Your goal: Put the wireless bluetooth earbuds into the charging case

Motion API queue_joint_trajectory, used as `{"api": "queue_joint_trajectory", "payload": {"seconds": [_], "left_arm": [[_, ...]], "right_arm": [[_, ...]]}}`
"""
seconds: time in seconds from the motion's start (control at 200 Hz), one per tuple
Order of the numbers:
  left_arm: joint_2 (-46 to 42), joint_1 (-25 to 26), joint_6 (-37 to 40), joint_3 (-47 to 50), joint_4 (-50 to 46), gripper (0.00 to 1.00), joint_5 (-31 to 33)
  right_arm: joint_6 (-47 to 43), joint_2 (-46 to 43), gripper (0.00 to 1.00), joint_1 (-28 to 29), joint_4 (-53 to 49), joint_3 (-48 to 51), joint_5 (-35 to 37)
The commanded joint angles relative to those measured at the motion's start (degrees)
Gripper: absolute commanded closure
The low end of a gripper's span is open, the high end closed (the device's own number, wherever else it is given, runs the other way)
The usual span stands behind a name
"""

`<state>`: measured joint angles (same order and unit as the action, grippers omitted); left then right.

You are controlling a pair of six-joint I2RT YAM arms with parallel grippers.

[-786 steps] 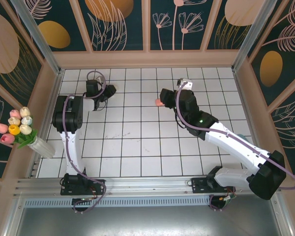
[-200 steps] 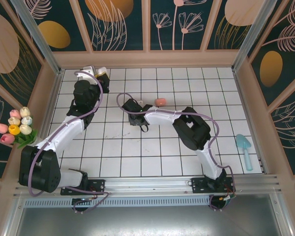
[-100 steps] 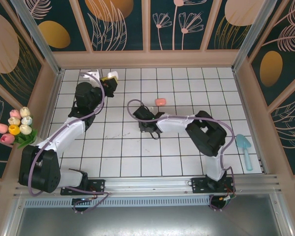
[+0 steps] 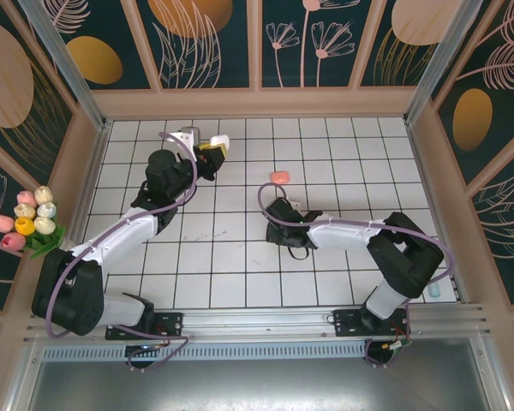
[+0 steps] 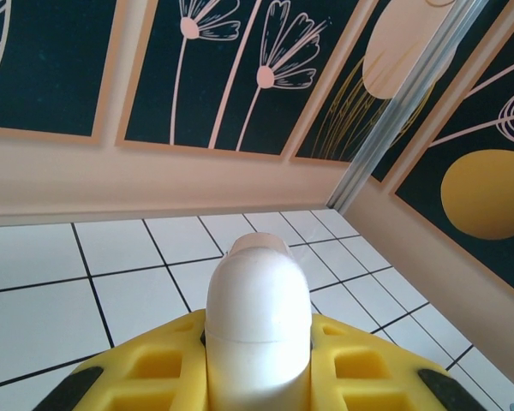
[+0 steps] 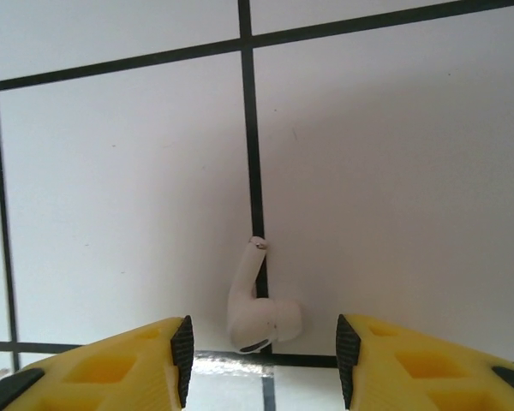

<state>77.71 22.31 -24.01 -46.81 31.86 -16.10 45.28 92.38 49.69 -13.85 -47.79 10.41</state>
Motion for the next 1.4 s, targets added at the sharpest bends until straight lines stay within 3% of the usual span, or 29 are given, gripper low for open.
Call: {"api": "queue_joint_trajectory", "payload": {"seconds": [0.0, 0.34, 0.691, 0.896, 1.036, 1.166, 1.391], "left_arm": [[0.99, 0.46, 0.15, 0.66, 3.81, 1.0, -0.52], [1.35, 0.72, -0.23, 1.01, 4.35, 1.0, -0.39], [1.31, 0.72, -0.16, 1.02, 4.72, 1.0, -0.21], [0.5, 0.72, 0.8, 1.27, 3.79, 1.0, 0.53], [0.06, 0.72, 1.31, 1.28, 3.22, 1.0, 0.76], [-0.15, 0.72, 1.27, 1.32, 3.05, 1.0, 1.03], [-0.31, 0.73, 1.16, 1.07, 2.58, 1.0, 1.24]], "right_arm": [[1.45, -0.77, 0.49, -0.76, 2.23, 1.03, -1.79], [-0.13, 2.6, 0.5, -1.03, 4.43, 0.2, -5.47], [-0.36, 1.18, 0.52, 4.42, 9.3, -1.97, -13.62], [-4.52, -2.51, 0.52, 2.66, 2.84, -4.06, -6.18], [-13.29, -3.08, 0.49, 0.32, -0.48, -4.84, -1.94], [-19.94, -1.1, 0.46, -2.81, -0.56, -5.27, -2.55], [-19.05, 3.23, 0.46, -4.34, 1.76, -4.62, -6.23]]}}
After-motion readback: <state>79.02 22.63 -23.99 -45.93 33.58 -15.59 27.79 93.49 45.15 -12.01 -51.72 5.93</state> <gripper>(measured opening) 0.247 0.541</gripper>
